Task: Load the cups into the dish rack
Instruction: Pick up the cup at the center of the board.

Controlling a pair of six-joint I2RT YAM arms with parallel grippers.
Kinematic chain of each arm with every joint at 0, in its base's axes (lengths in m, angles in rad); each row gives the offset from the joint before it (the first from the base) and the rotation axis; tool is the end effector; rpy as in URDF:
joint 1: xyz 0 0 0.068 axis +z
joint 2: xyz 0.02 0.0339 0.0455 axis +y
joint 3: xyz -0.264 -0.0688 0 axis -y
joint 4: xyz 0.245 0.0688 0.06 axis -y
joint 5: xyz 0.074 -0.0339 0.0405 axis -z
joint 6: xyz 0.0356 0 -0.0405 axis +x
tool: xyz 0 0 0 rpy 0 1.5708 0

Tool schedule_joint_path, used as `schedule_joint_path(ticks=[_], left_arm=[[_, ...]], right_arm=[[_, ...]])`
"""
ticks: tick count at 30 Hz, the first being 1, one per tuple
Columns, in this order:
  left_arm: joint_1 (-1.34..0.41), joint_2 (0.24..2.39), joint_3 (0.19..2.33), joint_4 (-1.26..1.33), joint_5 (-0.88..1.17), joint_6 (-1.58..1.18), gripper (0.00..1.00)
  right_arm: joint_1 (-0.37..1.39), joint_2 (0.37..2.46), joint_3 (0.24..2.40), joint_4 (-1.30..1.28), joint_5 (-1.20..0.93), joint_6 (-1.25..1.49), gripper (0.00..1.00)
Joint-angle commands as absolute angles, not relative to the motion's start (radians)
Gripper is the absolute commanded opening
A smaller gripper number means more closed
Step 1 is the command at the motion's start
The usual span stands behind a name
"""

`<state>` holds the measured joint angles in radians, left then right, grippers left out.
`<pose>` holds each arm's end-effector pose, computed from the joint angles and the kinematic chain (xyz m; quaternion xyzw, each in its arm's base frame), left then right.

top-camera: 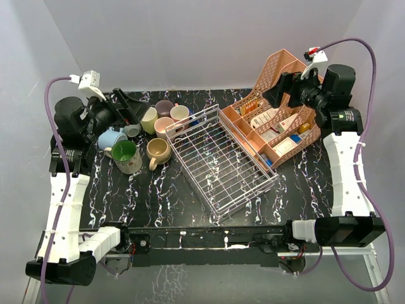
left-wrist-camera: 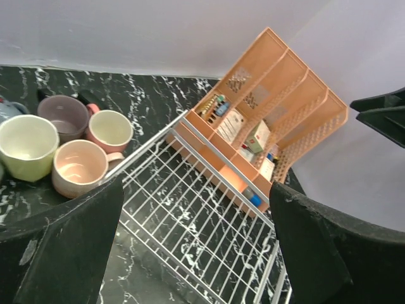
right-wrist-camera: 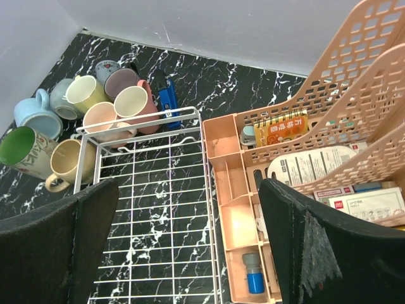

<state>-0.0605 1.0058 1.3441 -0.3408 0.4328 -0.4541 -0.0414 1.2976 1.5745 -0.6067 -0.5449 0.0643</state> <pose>0.1949 -0.0268 0.4741 0.0135 0.7078 -0.3225 0.6284 0.2674 0.0074 0.4586 -0.1148 0.7908 0.2253 0.5574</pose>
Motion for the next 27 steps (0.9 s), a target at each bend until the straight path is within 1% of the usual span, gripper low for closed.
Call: schedule_joint_path(ticks=[1, 6, 10, 12, 14, 16, 18, 20, 24, 27], left_arm=[[-0.051, 1.009, 1.296, -0.234, 0.568, -0.579, 0.96], [-0.047, 1.013, 1.182, -0.084, 0.672, -0.721, 0.97], [-0.044, 1.021, 1.098, 0.001, 0.728, -0.803, 0.97], [-0.049, 1.027, 1.091, -0.036, 0.718, -0.767, 0.97], [-0.1, 1.039, 1.125, -0.161, 0.627, -0.664, 0.97], [-0.207, 1.057, 1.166, -0.286, 0.479, -0.581, 0.97], [-0.312, 1.07, 1.186, -0.349, 0.36, -0.542, 0.97], [-0.395, 1.075, 1.198, -0.407, 0.275, -0.512, 0.97], [-0.461, 1.024, 1.16, -0.449, 0.168, -0.462, 0.97], [-0.477, 1.009, 1.092, -0.461, 0.076, -0.416, 0.97]], right_arm=[[-0.061, 1.249, 1.621, -0.606, -0.527, 0.137, 0.98], [-0.075, 1.225, 1.61, -0.606, -0.574, 0.14, 0.98], [-0.082, 1.198, 1.569, -0.583, -0.755, 0.061, 0.98], [-0.085, 1.185, 1.557, -0.589, -0.846, 0.005, 0.98], [-0.087, 1.172, 1.535, -0.602, -0.932, -0.054, 0.98], [-0.088, 1.159, 1.494, -0.594, -1.007, -0.087, 0.98], [-0.089, 1.147, 1.449, -0.562, -1.08, -0.106, 0.98], [-0.09, 1.135, 1.43, -0.578, -1.141, -0.2, 0.98], [-0.091, 1.132, 1.441, -0.691, -1.198, -0.364, 0.98], [-0.093, 1.118, 1.396, -0.687, -1.249, -0.419, 0.98]])
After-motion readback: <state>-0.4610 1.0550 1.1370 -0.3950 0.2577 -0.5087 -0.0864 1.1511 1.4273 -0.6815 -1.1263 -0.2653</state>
